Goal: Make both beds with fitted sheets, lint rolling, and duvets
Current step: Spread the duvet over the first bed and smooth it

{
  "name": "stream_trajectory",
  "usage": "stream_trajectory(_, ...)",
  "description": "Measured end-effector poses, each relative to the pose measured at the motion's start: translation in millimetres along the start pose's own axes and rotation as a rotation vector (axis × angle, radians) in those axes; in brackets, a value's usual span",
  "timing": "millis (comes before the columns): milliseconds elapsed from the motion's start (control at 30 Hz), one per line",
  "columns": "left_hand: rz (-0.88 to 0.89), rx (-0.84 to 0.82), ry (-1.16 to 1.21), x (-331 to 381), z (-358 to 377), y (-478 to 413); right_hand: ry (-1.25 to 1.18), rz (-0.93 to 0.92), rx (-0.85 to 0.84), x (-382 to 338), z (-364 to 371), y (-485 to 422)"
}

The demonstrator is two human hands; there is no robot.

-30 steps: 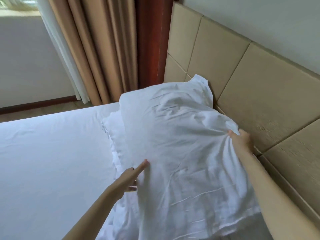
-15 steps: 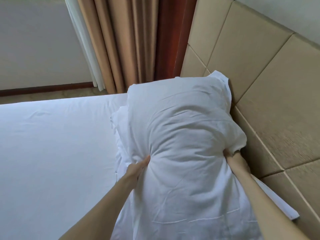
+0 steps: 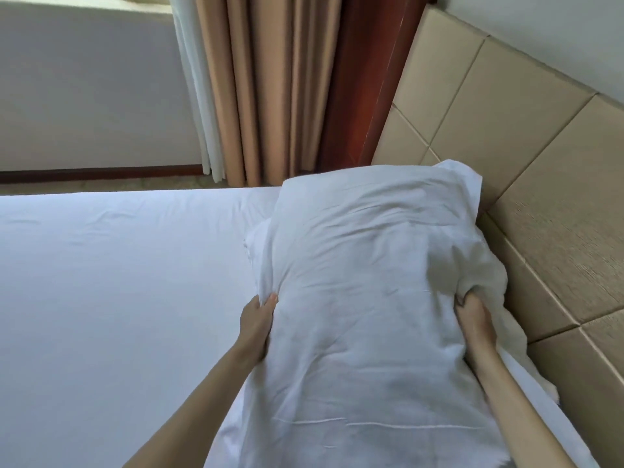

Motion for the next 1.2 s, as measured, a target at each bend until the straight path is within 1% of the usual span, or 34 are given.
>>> stream_trajectory(100, 0.1, 0.008, -0.041, 13, -57, 17, -0.028, 0.017, -0.006, -22, 27, 50)
stream_trajectory(200, 0.165, 0.054, -0.11, 20, -132, 37, -0.103, 0.026, -0.016, -48, 64, 114)
stream_trajectory(400, 0.191, 0.152, -0.239, 21, -314, 74, -0.267, 0.128, -0.071, -98, 188, 233)
stream_trajectory(500, 0.16, 0.262, -0.28, 22, -407, 99, -0.202, 0.085, -0.199, -130, 253, 282)
stream_trajectory(633, 0.081, 0.445, -0.272, 20, -531, 125, -0.198, 0.052, -0.346, -191, 338, 333)
stream_trajectory(733, 0.061, 0.58, -0.262, 9, -599, 139, -0.192, 0.014, -0.459, -233, 392, 358)
stream_trajectory(800, 0.051, 0.669, -0.242, 1, -635, 154, -0.187, -0.031, -0.501, -258, 421, 375)
stream_trajectory(967, 0.033, 0.763, -0.175, 1, -730, 180, -0.206, -0.163, -0.526, -332, 469, 430)
stream_trajectory(1067, 0.081, 0.786, -0.174, 18, -791, 176, -0.235, -0.225, -0.496, -380, 499, 457)
stream_trajectory(1200, 0.183, 0.767, -0.187, 50, -883, 163, -0.288, -0.245, -0.435, -442, 545, 504)
Point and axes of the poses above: each hand's wrist, its own y-axis away from the middle knuckle, its own z-axis out of the palm, x = y × z, the point moved 2 cm from there along -y, towards the middle knuckle, and after that the axes turned 6 degrees about -x, right-handed, at the moved point
